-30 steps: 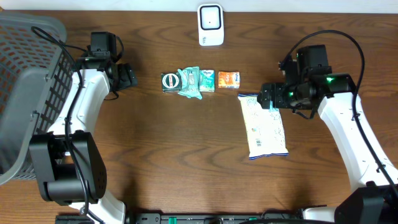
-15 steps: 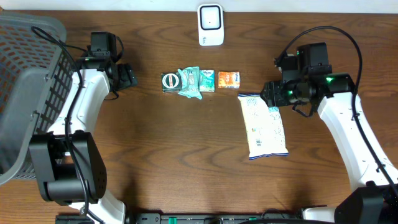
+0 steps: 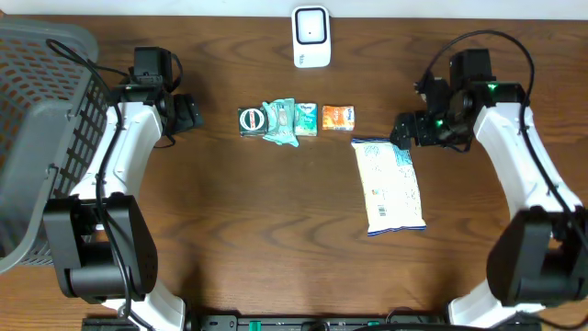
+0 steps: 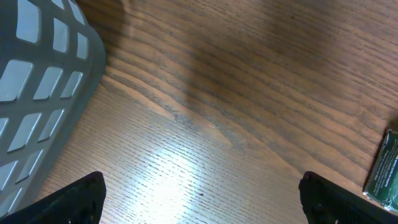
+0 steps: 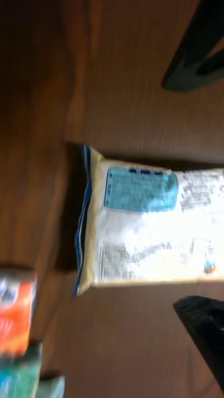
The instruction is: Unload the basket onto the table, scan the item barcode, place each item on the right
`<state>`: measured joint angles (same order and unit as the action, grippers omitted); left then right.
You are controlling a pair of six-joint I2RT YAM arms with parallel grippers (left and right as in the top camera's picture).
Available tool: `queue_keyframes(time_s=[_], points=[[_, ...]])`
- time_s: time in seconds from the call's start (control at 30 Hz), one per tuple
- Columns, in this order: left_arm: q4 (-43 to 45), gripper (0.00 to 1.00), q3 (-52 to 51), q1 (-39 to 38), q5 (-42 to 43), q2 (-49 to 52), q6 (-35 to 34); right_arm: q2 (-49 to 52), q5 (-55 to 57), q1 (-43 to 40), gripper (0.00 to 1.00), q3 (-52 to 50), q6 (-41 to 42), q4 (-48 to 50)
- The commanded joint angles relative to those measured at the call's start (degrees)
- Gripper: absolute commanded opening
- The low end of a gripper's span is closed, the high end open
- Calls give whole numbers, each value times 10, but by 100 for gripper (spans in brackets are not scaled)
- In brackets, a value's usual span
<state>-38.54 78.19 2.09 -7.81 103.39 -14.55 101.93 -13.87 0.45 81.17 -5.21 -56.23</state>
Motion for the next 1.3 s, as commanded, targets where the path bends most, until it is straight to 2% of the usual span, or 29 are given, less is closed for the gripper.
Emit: queue_keyframes(time_s=[0.0,0.13,0.3,0.57,0.77,0.9,1.07,1.17,1.23,1.27], points=[[0,98,-3,0,-3,0,8,28,-56,-33,99,9,-19,2],[0,97,-3,0,-3,0,8,63,-154,-65,99,8,-72,-2],[0,97,-3,0,-3,0,8,98,-166,-85,99,3,-102,-22],[0,98,-3,0,-3,0,8,159,-245,-90,99,-7,-152,-42],[0,98,-3,0,-3,0,8,204,-257,-86,99,-7,-152,-64],[0,97,-3,0,-3,0,8,229,-257,-78,95,-19,-152,-68],[0,98,-3,0,-3,0,8,239,-257,-64,82,-54,-158,-56],[0,97,-3,0,-3,0,8,239,-256,-59,69,-74,-161,-40],[0,97,-3,0,-3,0,8,239,-260,-58,54,-87,-160,-27],[0,98,-3,0,-3,0,8,239,-266,-57,40,-92,-160,-23]])
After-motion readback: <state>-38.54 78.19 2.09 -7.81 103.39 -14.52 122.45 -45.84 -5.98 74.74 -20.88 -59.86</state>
